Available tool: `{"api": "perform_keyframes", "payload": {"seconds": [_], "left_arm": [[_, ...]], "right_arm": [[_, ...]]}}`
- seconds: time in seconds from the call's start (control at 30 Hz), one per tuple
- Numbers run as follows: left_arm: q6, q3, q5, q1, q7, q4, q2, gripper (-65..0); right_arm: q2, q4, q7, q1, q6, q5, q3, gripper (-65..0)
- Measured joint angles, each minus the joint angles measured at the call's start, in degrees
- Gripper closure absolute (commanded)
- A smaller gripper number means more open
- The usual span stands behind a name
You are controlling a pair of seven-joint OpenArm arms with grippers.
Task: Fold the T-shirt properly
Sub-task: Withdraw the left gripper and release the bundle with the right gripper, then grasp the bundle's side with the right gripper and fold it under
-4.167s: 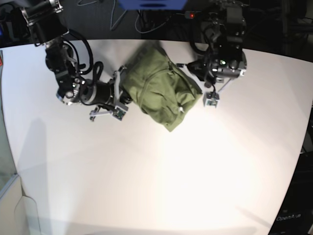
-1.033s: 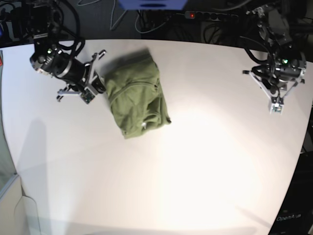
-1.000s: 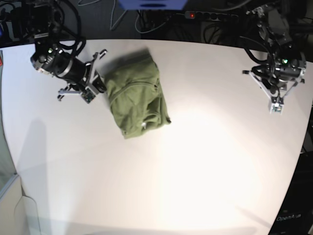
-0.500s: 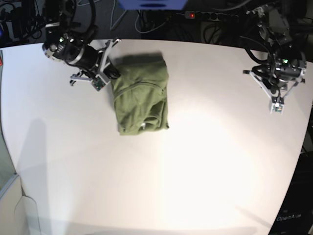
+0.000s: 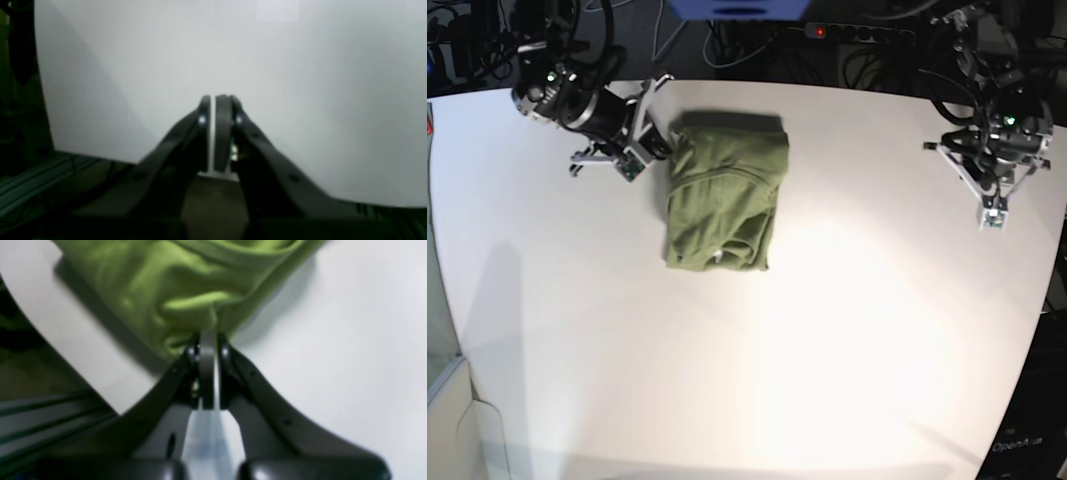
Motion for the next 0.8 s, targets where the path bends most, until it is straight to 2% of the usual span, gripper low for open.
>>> {"api": "perform_keyframes", "payload": {"seconds": [0.13,0.3,0.47,0.5,0.6,0.8], "left_arm": [[0.0,-0.1,0.3,1.8,0.3,0.0,0.0,-2.2],[0.0,0.0,0.1,1.7,-0.2,0.0,0.2,-2.2],[0.0,-0.1,0.3,3.8,0.2,0.0,0.3,-2.2],[0.0,0.0,0.2,3.8,-0.1,0.0,0.3,-2.2],[0.0,-0.1,0.0,4.2,-0.2,0.0,0.3,-2.2],[0.0,0.0,-0.5,4.2,-0.2,0.0,0.5,-2.2]], "right_arm": [[0.8,3.3,0.0,0.0,0.0,-0.2,2.8,-0.7],[0.4,4.9,-0.5,1.9,0.0,0.0,1.9,-0.7],[0.2,4.9,-0.6,6.5,0.0,0.4,-4.5,-1.6],[0.1,4.9,-2.3,7.1,0.0,0.4,-5.2,-1.9],[0.0,4.5,-9.7,11.1,0.1,-0.5,-7.7,-7.1],[-0.7,4.6,-16.9,19.0,0.0,-0.2,-11.2,-24.4]]}}
